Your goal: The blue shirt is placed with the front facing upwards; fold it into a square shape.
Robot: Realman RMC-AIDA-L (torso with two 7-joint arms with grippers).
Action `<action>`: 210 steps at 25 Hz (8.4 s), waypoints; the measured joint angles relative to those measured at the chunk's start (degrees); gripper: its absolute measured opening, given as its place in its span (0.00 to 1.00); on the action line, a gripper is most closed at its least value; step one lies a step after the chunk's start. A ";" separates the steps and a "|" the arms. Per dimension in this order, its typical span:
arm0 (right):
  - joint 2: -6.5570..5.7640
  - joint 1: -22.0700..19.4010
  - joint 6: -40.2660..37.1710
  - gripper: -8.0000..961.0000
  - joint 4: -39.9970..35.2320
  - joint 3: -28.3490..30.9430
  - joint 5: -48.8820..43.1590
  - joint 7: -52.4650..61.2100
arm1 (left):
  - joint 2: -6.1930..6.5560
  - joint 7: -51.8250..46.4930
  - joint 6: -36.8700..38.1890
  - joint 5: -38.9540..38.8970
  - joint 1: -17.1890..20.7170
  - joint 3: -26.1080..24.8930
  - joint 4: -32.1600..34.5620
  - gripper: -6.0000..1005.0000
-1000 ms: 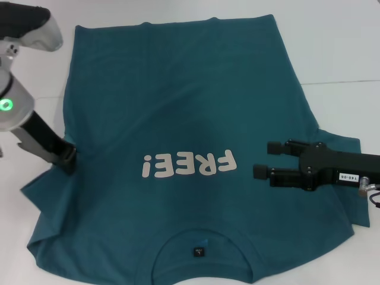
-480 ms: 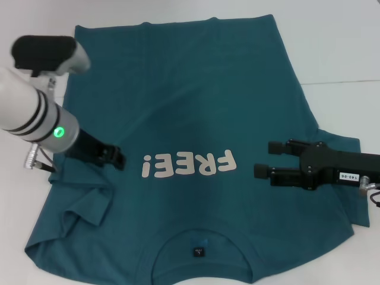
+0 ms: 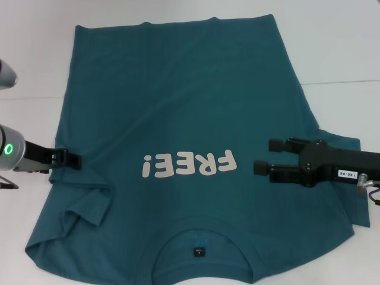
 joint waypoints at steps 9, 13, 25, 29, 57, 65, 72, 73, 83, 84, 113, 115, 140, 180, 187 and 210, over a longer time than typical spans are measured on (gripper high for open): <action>-0.05 0.24 -0.06 0.96 -0.09 -0.07 0.00 0.24 | -0.20 0.38 -4.40 -0.01 1.17 -0.26 -1.78 0.73; -0.24 0.24 -0.23 0.96 -0.12 -0.08 0.00 0.93 | -0.02 0.44 -5.69 -0.01 0.58 -0.38 -3.89 0.72; -0.40 0.12 -0.01 0.96 -0.12 -0.09 0.00 1.08 | 0.57 1.46 -5.68 -0.58 -0.11 -0.67 -5.41 0.53; -0.40 -0.16 0.02 0.96 -0.12 -0.08 0.00 1.08 | 0.72 1.92 -5.69 -0.62 -0.57 -0.66 -6.57 0.46; -0.32 -0.56 -0.73 0.96 -0.12 -0.08 0.00 1.43 | -0.24 5.57 -10.02 -7.13 -5.00 -0.65 -8.11 0.04; -0.31 -0.62 -0.79 0.96 -0.10 -0.08 0.00 1.67 | -2.00 9.07 -15.44 -10.61 -4.81 -0.37 -8.64 0.06; -0.32 -0.64 -0.50 0.96 -0.03 -0.08 0.00 2.21 | -2.10 10.10 -13.83 -11.17 -3.57 0.05 -6.56 0.26; -0.33 -0.64 -0.47 0.96 -0.03 -0.08 0.01 2.21 | -2.12 10.33 -12.88 -11.20 -3.09 0.28 -5.82 0.34; -0.57 -0.39 -0.33 0.96 -0.07 0.06 0.01 2.23 | -2.31 11.67 -5.48 -10.71 10.78 12.71 12.16 0.62; -0.57 -0.38 -0.33 0.96 -0.08 0.08 0.01 2.23 | -2.25 11.71 -5.04 -10.64 12.71 13.78 14.38 0.62; -0.67 -0.64 -1.05 0.96 -0.12 0.04 0.01 2.31 | -2.64 11.41 4.29 -1.81 18.90 29.50 22.33 0.63; -0.67 -0.64 -1.06 0.96 -0.12 0.03 0.00 2.31 | -2.68 10.91 4.19 -1.91 18.90 30.77 22.83 0.62; -0.76 -1.12 -2.01 0.96 -0.49 0.58 0.30 2.31 | -2.73 11.31 2.10 -12.38 18.95 31.64 30.04 0.64; -2.01 -1.52 -1.24 0.96 -0.65 0.80 0.11 6.75 | -2.77 46.56 5.82 -48.61 25.39 21.58 24.53 0.83; -2.10 -2.09 -1.63 0.96 -0.65 0.79 0.09 6.98 | -2.77 51.59 5.46 -50.18 26.61 20.31 22.25 0.84; -2.62 -2.37 -1.80 0.96 -2.97 0.52 -0.34 12.51 | -2.59 72.73 8.19 -63.73 27.77 13.57 8.36 0.83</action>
